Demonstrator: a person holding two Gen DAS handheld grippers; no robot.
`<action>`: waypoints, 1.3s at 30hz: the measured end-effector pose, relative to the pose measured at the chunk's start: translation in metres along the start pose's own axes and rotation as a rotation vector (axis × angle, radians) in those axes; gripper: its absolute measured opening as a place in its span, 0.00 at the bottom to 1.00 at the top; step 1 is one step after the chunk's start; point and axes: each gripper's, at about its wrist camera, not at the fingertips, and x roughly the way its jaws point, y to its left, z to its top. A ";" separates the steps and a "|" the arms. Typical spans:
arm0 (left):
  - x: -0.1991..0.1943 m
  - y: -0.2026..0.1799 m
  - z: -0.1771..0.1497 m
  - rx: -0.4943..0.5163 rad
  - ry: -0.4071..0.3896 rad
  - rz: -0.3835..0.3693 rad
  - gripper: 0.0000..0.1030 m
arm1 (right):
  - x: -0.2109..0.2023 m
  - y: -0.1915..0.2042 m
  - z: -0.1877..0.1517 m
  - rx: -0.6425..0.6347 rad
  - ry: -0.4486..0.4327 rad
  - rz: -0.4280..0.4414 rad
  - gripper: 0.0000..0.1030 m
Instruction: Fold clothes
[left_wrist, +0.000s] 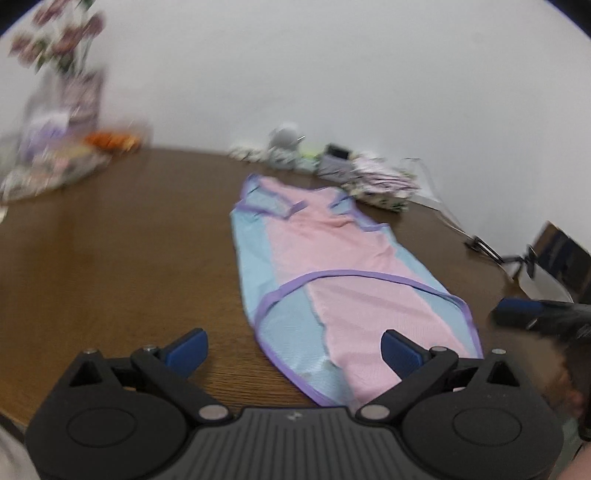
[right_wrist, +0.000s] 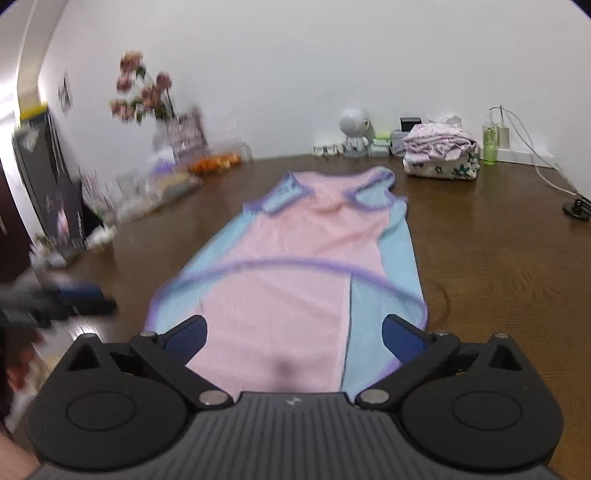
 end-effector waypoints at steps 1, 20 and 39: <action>0.005 0.004 0.003 -0.028 0.015 -0.001 0.92 | 0.001 -0.004 0.016 0.015 -0.002 0.018 1.00; 0.089 0.021 0.048 -0.156 0.150 0.149 0.24 | 0.255 0.077 0.230 -0.231 0.380 -0.076 0.61; 0.107 -0.018 0.039 0.105 0.105 0.289 0.15 | 0.409 0.103 0.190 -0.207 0.620 -0.156 0.30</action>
